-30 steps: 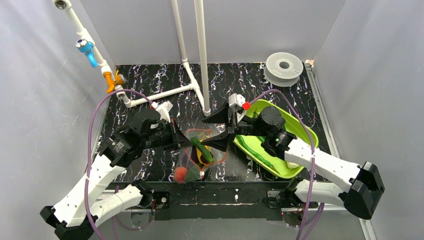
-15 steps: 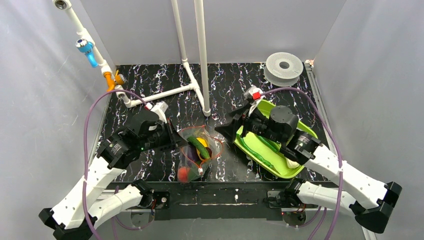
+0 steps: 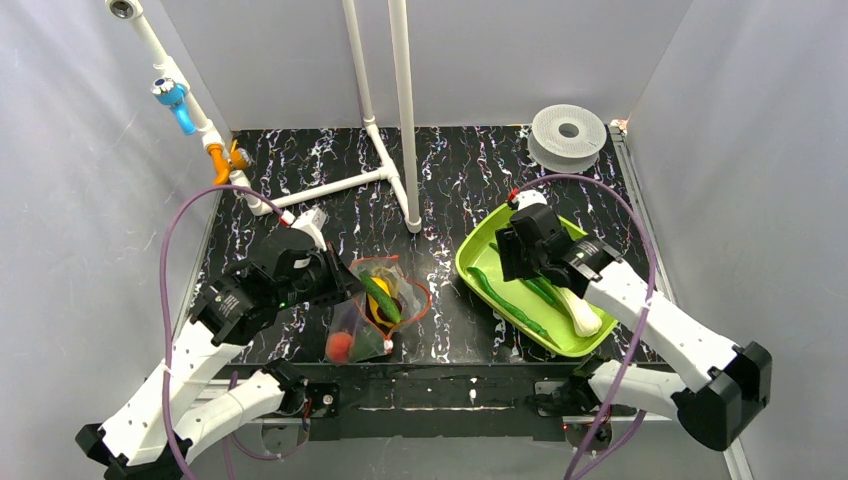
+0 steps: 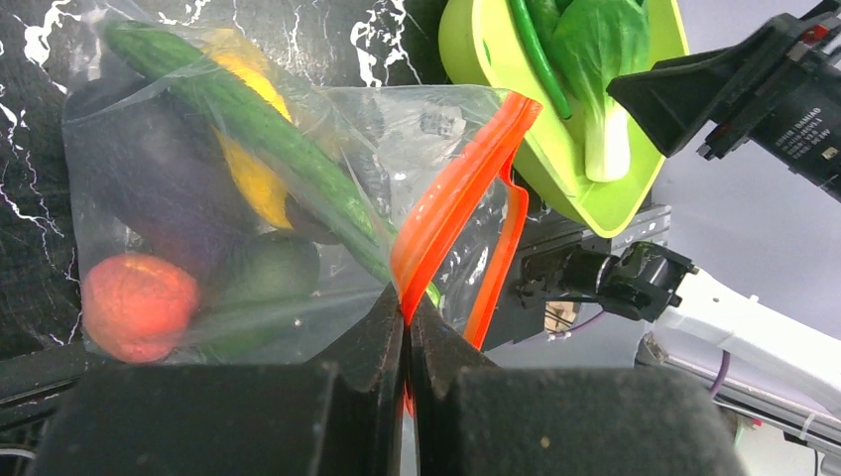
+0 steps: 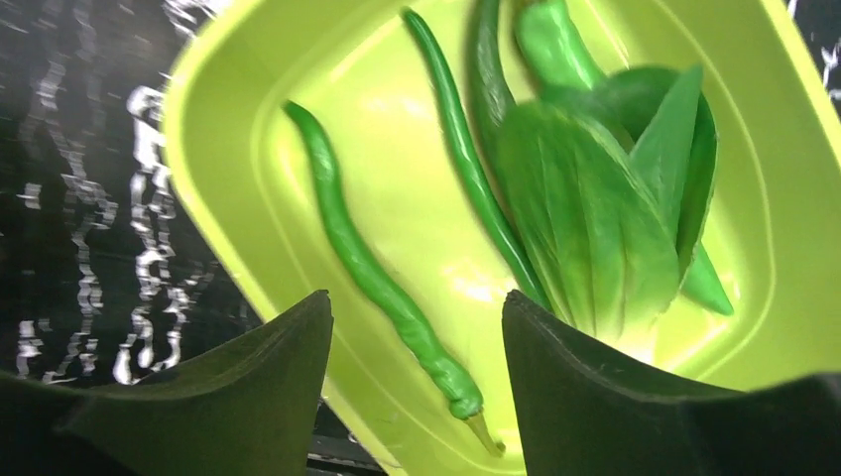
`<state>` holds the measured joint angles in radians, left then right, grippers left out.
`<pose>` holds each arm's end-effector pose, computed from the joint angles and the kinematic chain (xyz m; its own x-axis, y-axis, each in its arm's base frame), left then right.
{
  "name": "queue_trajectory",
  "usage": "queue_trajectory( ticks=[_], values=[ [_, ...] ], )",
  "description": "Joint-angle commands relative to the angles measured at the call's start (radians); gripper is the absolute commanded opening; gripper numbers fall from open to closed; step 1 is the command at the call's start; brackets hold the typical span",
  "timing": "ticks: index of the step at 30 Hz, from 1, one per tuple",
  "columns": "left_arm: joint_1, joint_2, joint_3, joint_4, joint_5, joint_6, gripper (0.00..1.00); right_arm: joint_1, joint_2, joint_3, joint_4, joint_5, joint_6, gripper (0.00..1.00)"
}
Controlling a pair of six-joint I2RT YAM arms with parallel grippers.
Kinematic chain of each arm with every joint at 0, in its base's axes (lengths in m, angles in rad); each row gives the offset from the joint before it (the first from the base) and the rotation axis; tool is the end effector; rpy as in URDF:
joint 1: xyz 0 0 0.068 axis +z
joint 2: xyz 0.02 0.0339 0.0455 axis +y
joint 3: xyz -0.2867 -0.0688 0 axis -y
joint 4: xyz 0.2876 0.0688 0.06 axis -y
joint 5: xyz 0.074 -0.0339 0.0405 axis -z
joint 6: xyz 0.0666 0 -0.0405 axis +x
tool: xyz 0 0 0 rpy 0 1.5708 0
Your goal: Place the food in the zip-top bag and seal the zipper
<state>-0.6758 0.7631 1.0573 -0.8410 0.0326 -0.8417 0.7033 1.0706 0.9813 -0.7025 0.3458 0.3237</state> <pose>0.1474 -0.1210 0.3794 -0.7527 -0.3519 -0.5564 0.1284 0.7505 -0.6483 0.2208 0.1576 0.3019 -0.6503 -0.1591 -0.7428 -0.2320 0.9727 -0.0052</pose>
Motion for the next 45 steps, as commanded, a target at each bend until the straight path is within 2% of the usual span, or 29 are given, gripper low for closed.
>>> queue_trajectory(
  ticks=[1, 6, 11, 16, 19, 23, 29, 30, 33, 37, 43, 45],
  values=[
    [0.002, 0.002, -0.018, 0.011, -0.017, -0.007, 0.00, -0.029, 0.083, 0.024, -0.129, 0.035, -0.031, 0.67],
    [0.002, -0.004, -0.035, 0.012, -0.014, -0.015, 0.00, -0.038, 0.190, 0.033, -0.159, -0.027, -0.051, 0.57],
    [0.002, -0.011, -0.039, 0.005, -0.011, -0.018, 0.00, -0.044, 0.222, 0.018, -0.123, -0.025, -0.045, 0.49],
    [0.002, -0.015, -0.046, 0.007, -0.002, -0.019, 0.00, -0.054, 0.236, 0.014, -0.025, -0.231, -0.048, 0.44],
    [0.001, -0.012, -0.045, 0.006, 0.004, -0.019, 0.00, -0.054, 0.285, 0.036, -0.022, -0.312, -0.059, 0.51],
    [0.002, -0.011, -0.049, 0.011, 0.009, -0.020, 0.00, -0.055, 0.367, 0.042, -0.020, -0.271, -0.092, 0.64],
    [0.001, -0.003, -0.050, 0.011, 0.018, -0.017, 0.00, -0.060, 0.504, 0.066, -0.008, -0.259, -0.128, 0.66],
    [0.001, -0.003, -0.049, 0.010, 0.019, -0.016, 0.00, -0.062, 0.536, 0.072, -0.005, -0.248, -0.121, 0.63],
    [0.001, 0.003, -0.035, 0.000, 0.020, -0.009, 0.00, -0.068, 0.597, 0.106, 0.000, -0.158, -0.091, 0.41],
    [0.001, 0.014, -0.002, -0.024, 0.012, 0.009, 0.00, -0.076, 0.478, 0.129, 0.050, 0.003, -0.068, 0.23],
    [0.002, 0.029, -0.008, -0.002, 0.036, 0.004, 0.00, -0.123, 0.390, 0.090, 0.078, -0.006, -0.087, 0.15],
    [0.001, 0.025, -0.009, -0.009, 0.039, 0.004, 0.00, -0.123, 0.304, 0.066, 0.116, -0.025, -0.074, 0.07]
  ],
)
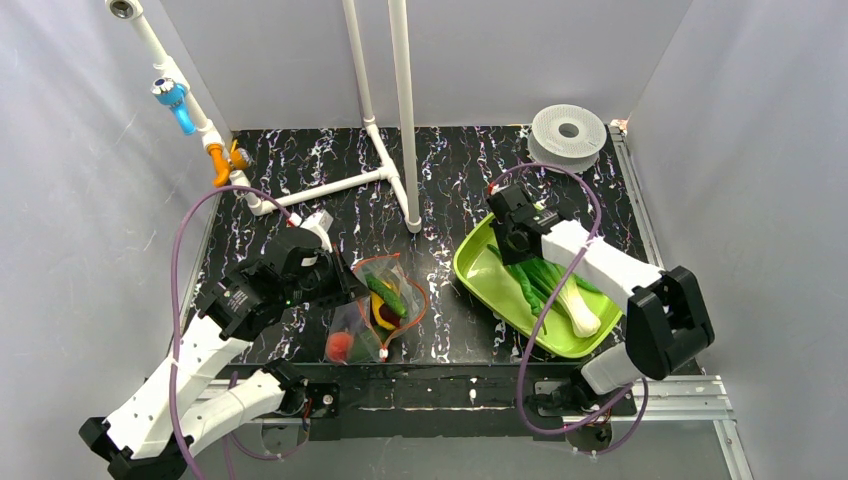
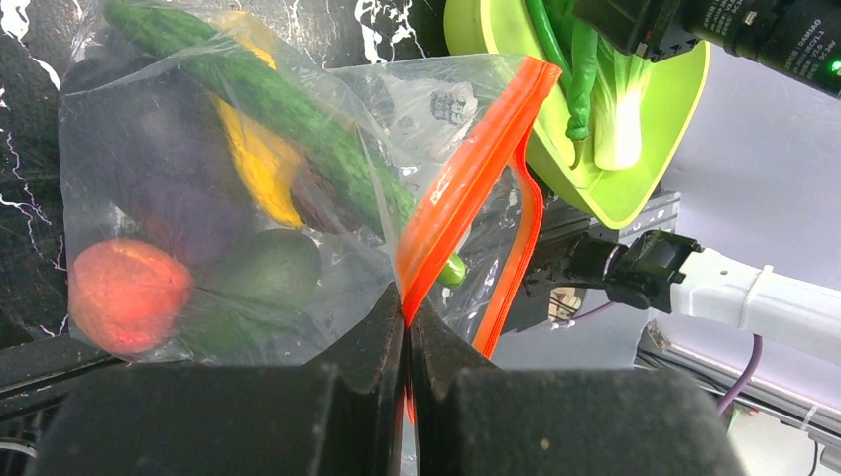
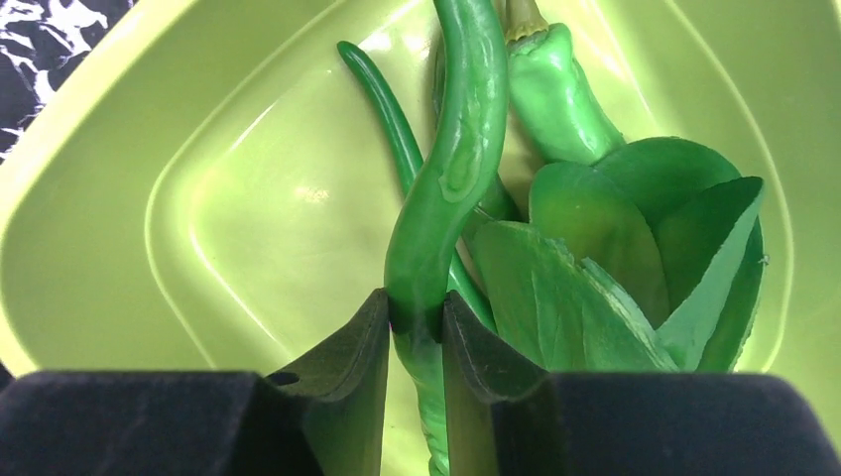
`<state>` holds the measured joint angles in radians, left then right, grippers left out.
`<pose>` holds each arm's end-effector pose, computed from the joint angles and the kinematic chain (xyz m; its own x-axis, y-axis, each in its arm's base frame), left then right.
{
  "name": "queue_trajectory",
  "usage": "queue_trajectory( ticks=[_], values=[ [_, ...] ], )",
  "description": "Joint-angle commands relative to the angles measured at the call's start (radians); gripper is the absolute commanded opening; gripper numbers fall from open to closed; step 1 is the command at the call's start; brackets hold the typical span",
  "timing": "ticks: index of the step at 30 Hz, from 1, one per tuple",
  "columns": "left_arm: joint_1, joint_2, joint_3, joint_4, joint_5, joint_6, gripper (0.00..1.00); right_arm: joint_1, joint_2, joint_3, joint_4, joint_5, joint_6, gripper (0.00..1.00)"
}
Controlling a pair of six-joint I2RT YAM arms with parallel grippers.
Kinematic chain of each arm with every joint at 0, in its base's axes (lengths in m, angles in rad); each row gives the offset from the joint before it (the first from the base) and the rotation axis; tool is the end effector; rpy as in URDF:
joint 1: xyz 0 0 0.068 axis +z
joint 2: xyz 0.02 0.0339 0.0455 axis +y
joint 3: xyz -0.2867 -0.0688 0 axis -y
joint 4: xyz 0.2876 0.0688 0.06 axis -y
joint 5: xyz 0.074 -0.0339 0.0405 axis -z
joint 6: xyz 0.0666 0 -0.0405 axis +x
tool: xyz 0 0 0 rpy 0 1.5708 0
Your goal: Place the food in the zip-top bag and seal the zipper
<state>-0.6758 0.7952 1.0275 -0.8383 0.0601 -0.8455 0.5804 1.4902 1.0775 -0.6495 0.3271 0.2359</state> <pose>0.1542 -0.1287 0.3628 -0.7909 -0.3233 -0.5196 0.1072 0.7627 -0.6377 0.3054 0.1747 0.2192 -0.8010 -0.2606 -0.5391 -0.2070 0.9653 -0.1590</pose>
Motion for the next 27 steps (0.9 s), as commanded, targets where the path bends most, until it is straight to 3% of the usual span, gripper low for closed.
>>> queue_trajectory(
  ticks=[1, 9, 13, 15, 18, 21, 24, 27],
  values=[
    [0.001, -0.008, 0.019, -0.011, 0.012, 0.005, 0.00, -0.001, -0.145, -0.036, 0.073, -0.007, 0.017, 0.05],
    [0.001, -0.020, 0.001, 0.016, 0.029, -0.012, 0.00, -0.004, -0.416, -0.094, 0.214, -0.031, -0.019, 0.01],
    [0.001, -0.019, -0.005, 0.027, 0.041, -0.017, 0.00, -0.011, -0.414, -0.100, 0.222, -0.050, -0.053, 0.04],
    [0.002, -0.019, -0.006, 0.030, 0.047, -0.019, 0.00, -0.011, -0.365, -0.070, 0.168, -0.044, -0.058, 0.10],
    [0.002, -0.023, -0.004, 0.024, 0.050, -0.018, 0.00, -0.011, -0.305, -0.049, 0.108, -0.034, -0.060, 0.33],
    [0.001, -0.032, -0.005, 0.021, 0.047, -0.021, 0.00, -0.011, -0.248, -0.025, 0.039, -0.027, -0.047, 0.47],
    [0.002, -0.033, -0.003, 0.020, 0.047, -0.021, 0.00, -0.011, -0.205, -0.010, -0.019, -0.027, -0.032, 0.57],
    [0.002, -0.020, 0.004, 0.020, 0.049, -0.012, 0.00, -0.011, -0.191, 0.015, -0.094, -0.043, 0.014, 0.61]
  ],
)
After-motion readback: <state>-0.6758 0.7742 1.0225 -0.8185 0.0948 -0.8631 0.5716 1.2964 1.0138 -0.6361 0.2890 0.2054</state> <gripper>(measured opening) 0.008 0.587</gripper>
